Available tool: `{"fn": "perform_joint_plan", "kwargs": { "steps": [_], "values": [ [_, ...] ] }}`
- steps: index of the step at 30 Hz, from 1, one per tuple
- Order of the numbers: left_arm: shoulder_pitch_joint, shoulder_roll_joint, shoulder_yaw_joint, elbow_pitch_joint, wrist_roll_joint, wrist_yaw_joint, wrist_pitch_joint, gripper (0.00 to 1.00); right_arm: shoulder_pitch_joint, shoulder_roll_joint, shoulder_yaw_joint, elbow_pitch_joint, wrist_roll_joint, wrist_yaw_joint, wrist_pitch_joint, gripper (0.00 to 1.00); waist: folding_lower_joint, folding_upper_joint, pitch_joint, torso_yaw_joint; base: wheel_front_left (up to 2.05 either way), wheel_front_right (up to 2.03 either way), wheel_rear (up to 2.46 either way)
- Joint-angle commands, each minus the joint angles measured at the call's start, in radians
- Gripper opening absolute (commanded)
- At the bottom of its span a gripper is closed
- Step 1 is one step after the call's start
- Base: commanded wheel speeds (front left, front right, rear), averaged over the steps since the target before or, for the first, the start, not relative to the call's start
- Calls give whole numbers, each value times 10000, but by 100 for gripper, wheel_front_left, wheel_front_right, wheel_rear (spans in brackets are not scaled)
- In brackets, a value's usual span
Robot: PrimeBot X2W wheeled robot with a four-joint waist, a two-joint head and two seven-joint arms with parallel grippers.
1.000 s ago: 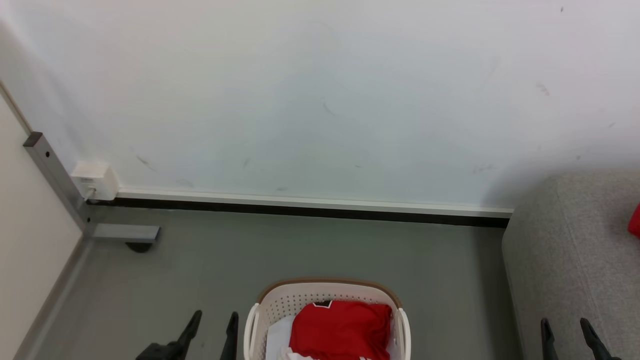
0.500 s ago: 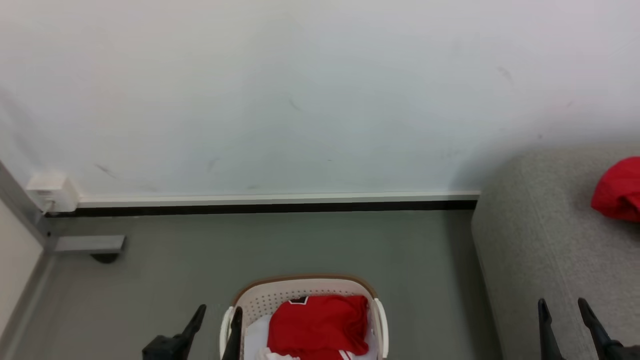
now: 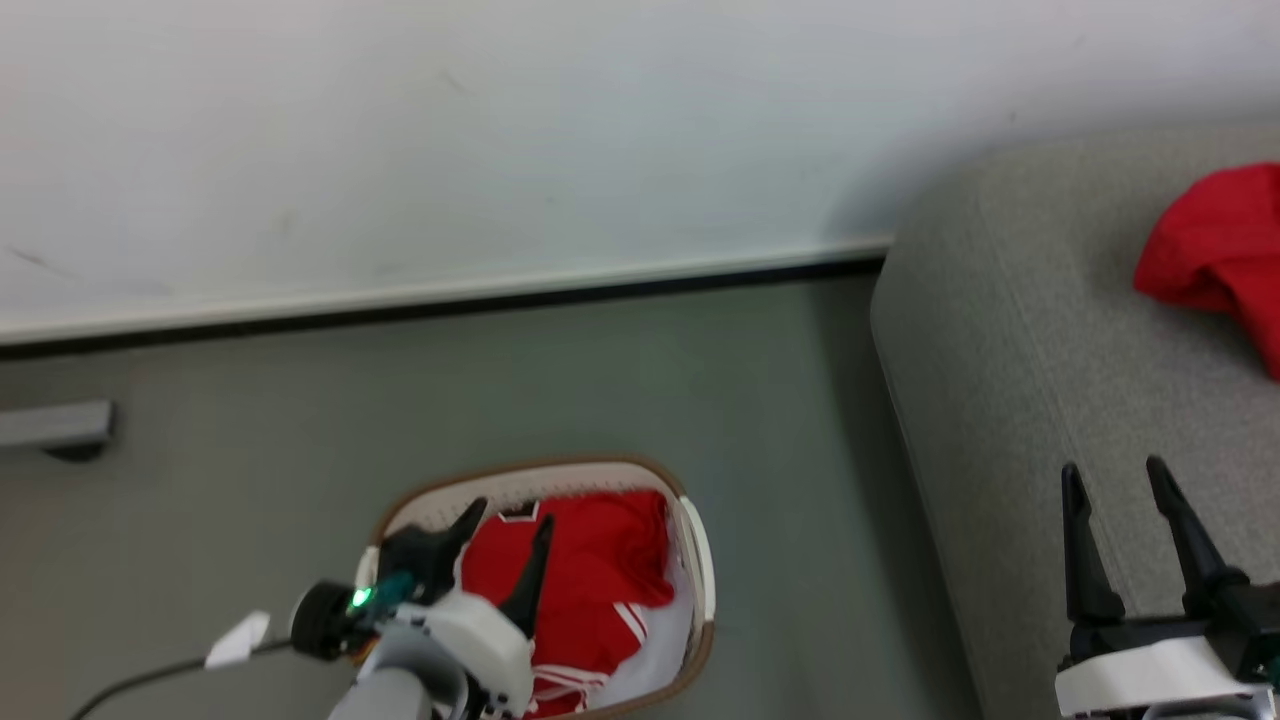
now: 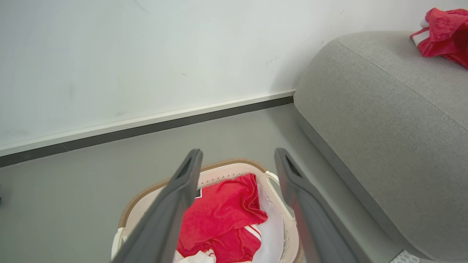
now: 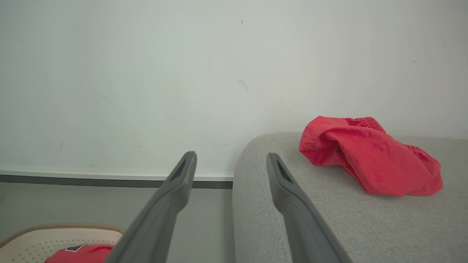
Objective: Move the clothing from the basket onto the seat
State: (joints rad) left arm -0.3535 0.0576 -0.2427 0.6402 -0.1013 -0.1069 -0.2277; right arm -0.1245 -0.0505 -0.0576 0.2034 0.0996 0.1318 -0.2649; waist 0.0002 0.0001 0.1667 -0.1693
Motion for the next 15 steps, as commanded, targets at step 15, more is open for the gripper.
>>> {"fn": "perform_joint_plan", "kwargs": {
  "steps": [15],
  "values": [
    [-3578,36,-430,3445,177,264,1674,100,-1561,-7,400,-921,452,-20,10,100,-2,-1,3719,-658,0,0,0]
  ]
}}
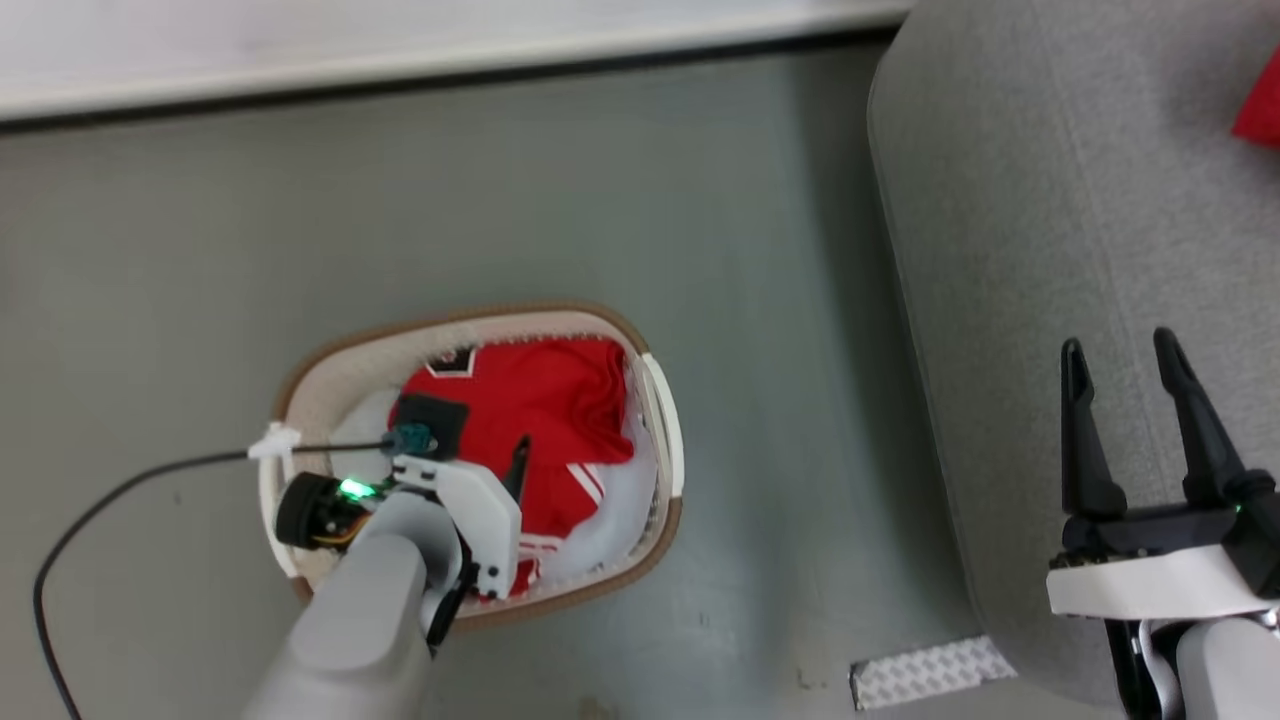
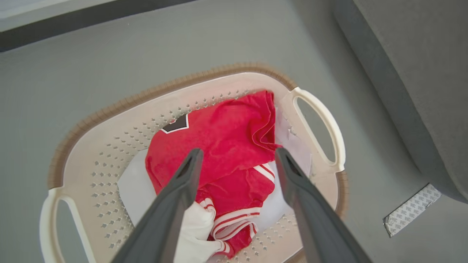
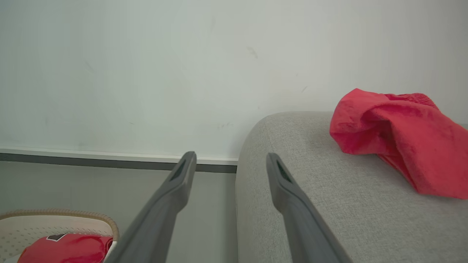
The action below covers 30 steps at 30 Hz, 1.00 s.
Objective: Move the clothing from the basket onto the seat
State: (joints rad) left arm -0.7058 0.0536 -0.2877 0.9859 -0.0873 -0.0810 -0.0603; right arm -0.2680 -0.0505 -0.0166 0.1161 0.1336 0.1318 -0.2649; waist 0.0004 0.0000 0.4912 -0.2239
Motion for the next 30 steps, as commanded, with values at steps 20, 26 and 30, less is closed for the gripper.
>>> {"fn": "perform_joint_plan", "kwargs": {
  "steps": [20,26,30],
  "values": [
    [-2764,652,154,2440,-94,1325,55,100,-967,-9,389,-694,423,-20,10,100,-4,0,2829,-263,0,0,0],
    [-3419,766,333,2605,-316,1721,63,100,-1118,-7,441,-866,555,-20,10,100,-4,0,3492,-278,0,0,0],
    [-3705,890,459,2701,-457,1932,27,100,-1243,-9,517,-929,636,-20,10,100,-4,0,3783,-304,0,0,0]
  ]
}}
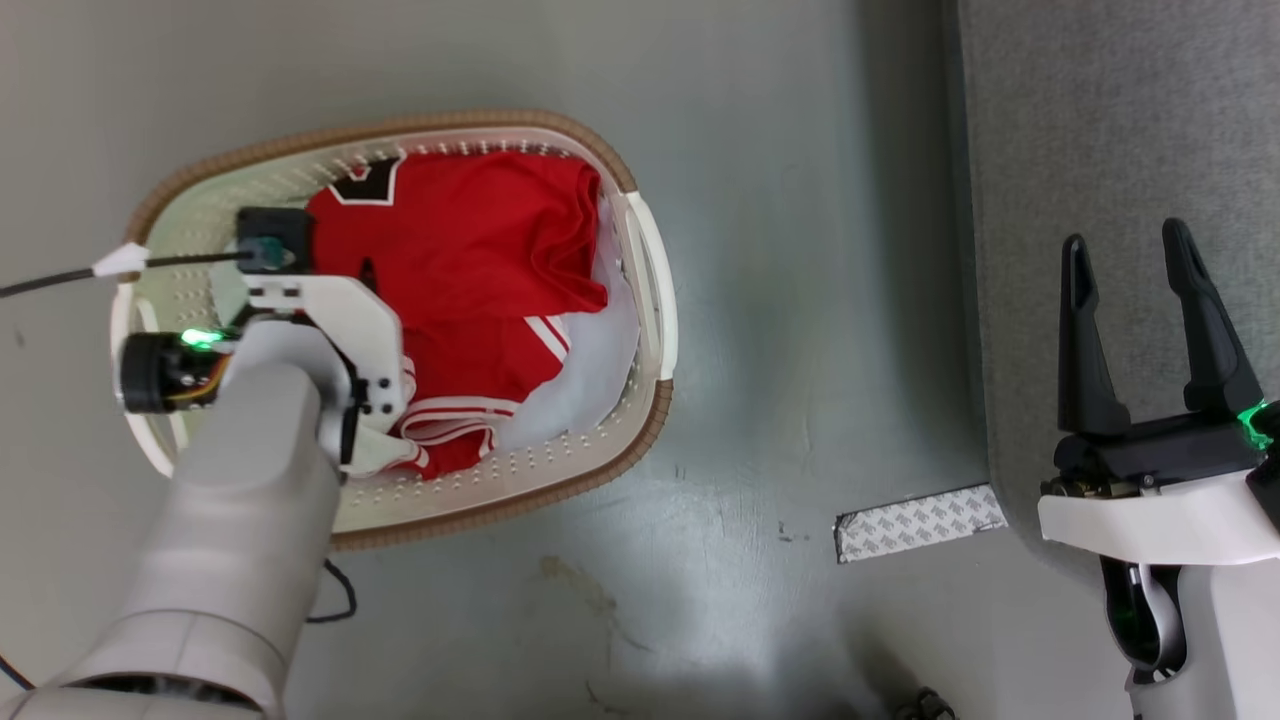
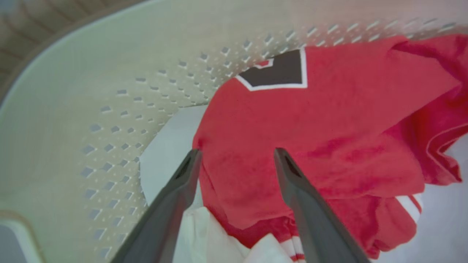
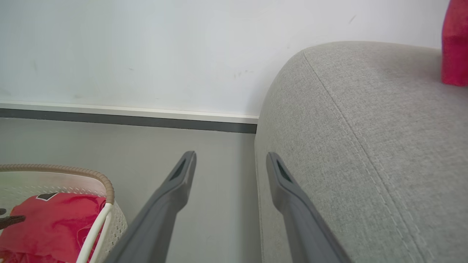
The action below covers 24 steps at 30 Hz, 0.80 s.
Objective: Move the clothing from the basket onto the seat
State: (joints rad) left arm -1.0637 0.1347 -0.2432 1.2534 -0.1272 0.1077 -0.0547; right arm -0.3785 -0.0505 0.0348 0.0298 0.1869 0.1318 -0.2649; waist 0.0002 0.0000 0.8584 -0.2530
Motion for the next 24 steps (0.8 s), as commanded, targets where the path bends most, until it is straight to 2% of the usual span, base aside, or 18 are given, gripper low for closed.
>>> {"fn": "perform_joint_plan", "kwargs": {
  "steps": [1,14,24],
  "values": [
    [-195,142,38,45,-92,127,-54,100,-150,-9,15,-79,130,-20,10,100,-2,0,167,-20,0,0,0],
    [-615,496,-37,215,-188,567,-450,100,-353,-7,111,-110,336,-20,10,100,-2,0,647,-138,0,0,0],
    [-753,469,-140,279,-362,462,-593,100,-386,-7,151,-108,413,-20,10,100,-2,0,784,-157,0,0,0]
  ]
}}
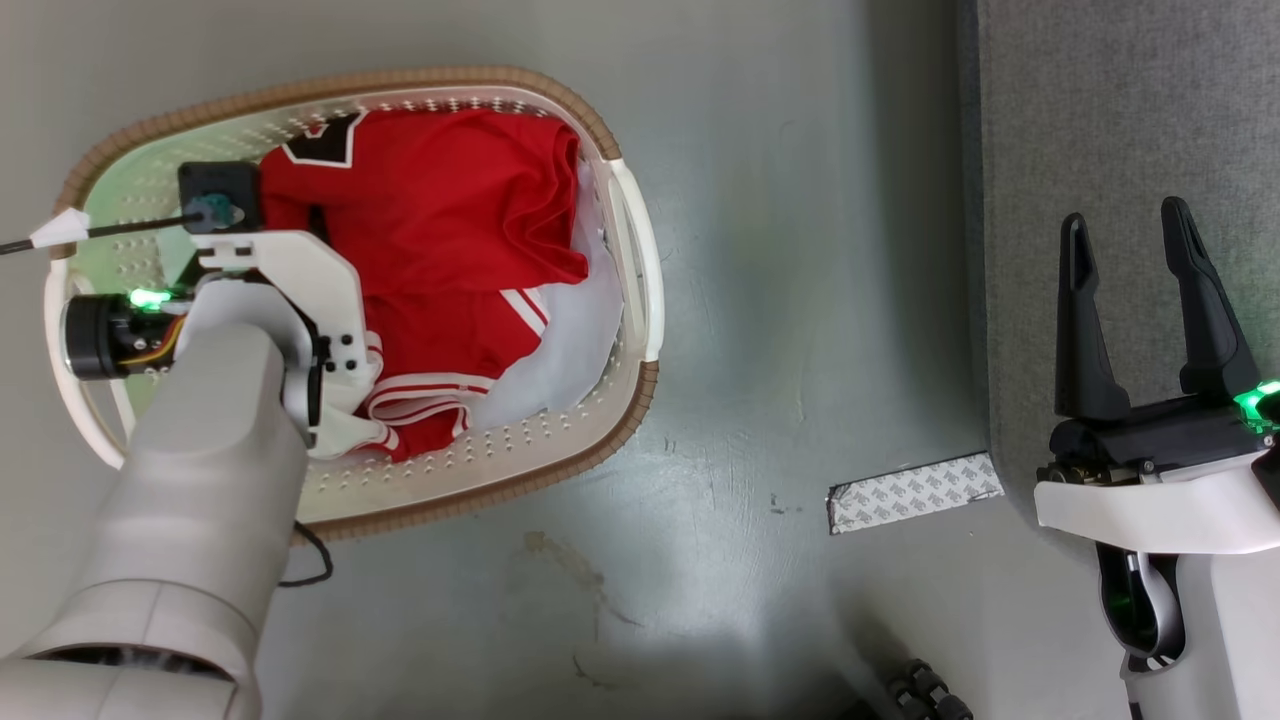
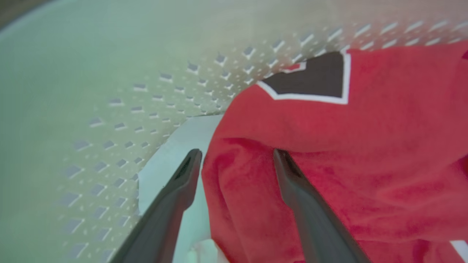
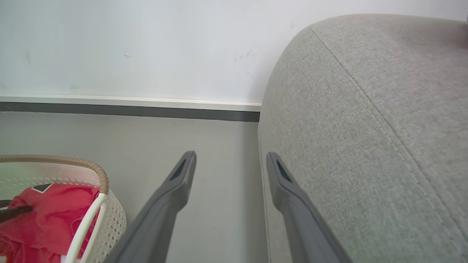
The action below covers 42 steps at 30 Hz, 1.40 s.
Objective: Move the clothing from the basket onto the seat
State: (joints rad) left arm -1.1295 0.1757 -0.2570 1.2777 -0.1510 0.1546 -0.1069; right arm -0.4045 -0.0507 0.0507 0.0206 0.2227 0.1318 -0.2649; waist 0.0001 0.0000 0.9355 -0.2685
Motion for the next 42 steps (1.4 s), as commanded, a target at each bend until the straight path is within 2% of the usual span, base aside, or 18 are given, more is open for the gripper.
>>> {"fn": "perform_joint_plan", "kwargs": {
  "steps": [1,22,41,42],
  "values": [
    [-109,18,-15,38,-154,-42,-84,100,-128,-5,-17,-27,49,-20,10,100,-1,0,31,-3,0,0,0],
    [-135,-555,-252,108,-576,-805,-14,100,-226,-5,-76,-37,-61,-20,11,100,-1,0,269,88,0,0,0],
    [-115,-805,-836,134,-482,-1162,55,100,-276,-5,-68,-57,32,-20,11,100,-1,0,330,72,0,0,0],
    [-116,-808,-871,135,-473,-1177,48,57,-276,-5,-74,-55,16,-20,11,100,-1,0,334,74,0,0,0]
  ]
}}
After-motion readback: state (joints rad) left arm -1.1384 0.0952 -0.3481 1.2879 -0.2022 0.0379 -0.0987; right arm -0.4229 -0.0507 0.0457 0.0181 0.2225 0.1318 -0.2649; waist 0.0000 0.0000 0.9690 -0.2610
